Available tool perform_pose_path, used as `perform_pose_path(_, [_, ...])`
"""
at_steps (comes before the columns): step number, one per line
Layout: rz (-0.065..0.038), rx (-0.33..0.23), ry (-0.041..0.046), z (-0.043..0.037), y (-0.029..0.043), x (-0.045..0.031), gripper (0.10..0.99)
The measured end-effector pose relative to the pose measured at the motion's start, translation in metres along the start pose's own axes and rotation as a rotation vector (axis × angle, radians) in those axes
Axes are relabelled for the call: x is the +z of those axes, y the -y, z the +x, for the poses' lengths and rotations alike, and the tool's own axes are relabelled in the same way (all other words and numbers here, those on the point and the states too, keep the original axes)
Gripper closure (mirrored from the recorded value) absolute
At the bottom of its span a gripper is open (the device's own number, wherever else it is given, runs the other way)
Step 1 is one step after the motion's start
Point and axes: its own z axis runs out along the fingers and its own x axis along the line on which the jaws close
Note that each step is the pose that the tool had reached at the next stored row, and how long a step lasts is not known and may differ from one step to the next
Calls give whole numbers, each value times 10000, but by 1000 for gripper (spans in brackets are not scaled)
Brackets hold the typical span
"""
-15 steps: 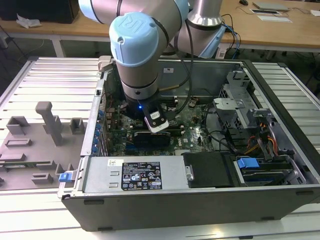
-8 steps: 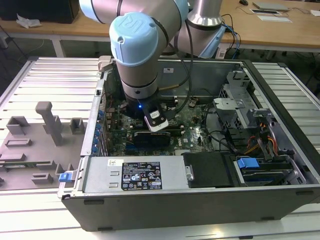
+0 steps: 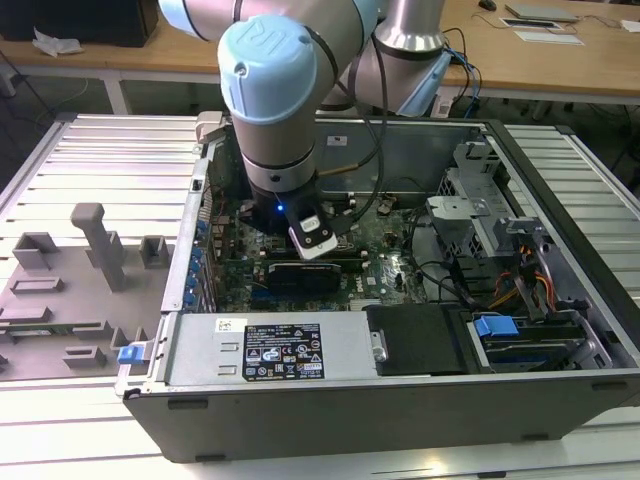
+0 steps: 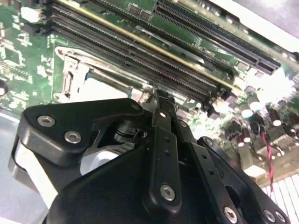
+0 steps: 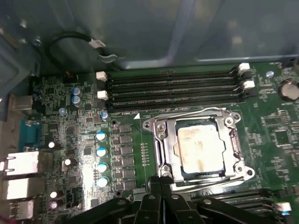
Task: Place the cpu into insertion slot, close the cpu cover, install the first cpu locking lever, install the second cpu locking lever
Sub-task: 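Install the second cpu locking lever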
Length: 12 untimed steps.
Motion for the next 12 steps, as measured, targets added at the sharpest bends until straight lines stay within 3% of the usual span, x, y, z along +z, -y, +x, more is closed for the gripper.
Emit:
perform_pose_path(2, [9, 9, 4, -4, -17, -58, 980])
perform_pose_path(4, [113, 25, 23, -11, -26, -82, 980])
perform_pose_path(7, [516, 72, 77, -39, -34, -104, 980])
perform_pose_path(8, [566, 105, 91, -59, -36, -102, 980])
perform_pose_path(12, [573, 194, 113, -184, -47, -90, 980])
